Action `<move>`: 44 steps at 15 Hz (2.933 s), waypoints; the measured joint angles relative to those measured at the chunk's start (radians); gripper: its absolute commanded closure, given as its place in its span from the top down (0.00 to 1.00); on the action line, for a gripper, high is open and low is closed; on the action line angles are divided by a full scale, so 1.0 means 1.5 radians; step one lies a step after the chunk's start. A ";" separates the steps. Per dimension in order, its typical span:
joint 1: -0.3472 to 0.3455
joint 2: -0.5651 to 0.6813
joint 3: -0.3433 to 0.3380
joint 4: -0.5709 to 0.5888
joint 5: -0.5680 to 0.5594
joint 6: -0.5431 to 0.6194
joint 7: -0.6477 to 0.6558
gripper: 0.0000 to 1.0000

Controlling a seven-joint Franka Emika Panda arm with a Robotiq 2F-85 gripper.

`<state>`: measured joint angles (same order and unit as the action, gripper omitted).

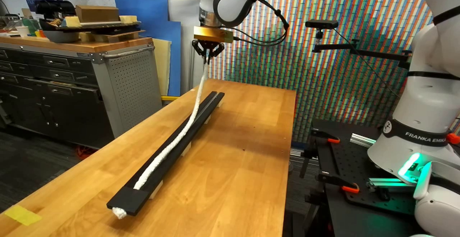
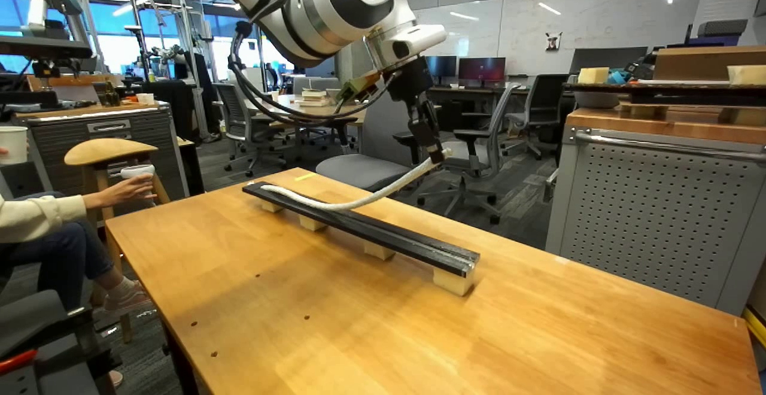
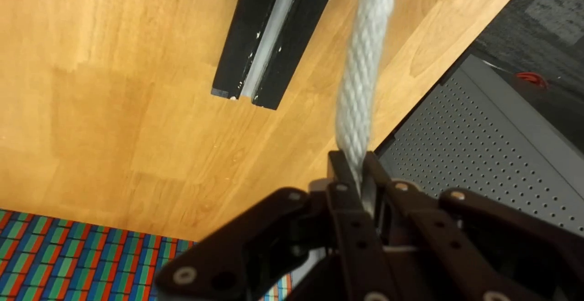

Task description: Fit the rope along the center of the black object

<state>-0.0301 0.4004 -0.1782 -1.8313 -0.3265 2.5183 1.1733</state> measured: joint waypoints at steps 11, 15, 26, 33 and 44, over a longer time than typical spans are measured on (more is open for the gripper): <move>0.000 0.046 -0.018 0.010 0.007 0.000 0.000 0.03; 0.000 0.065 -0.024 0.015 0.024 0.000 -0.001 0.03; 0.000 0.118 -0.044 0.056 0.045 0.000 -0.001 0.03; -0.001 0.136 -0.046 0.070 0.067 0.000 -0.001 0.03; -0.006 0.174 -0.050 0.087 0.081 -0.015 -0.002 0.03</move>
<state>-0.0393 0.6614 -0.2529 -1.7015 -0.2046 2.4959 1.1710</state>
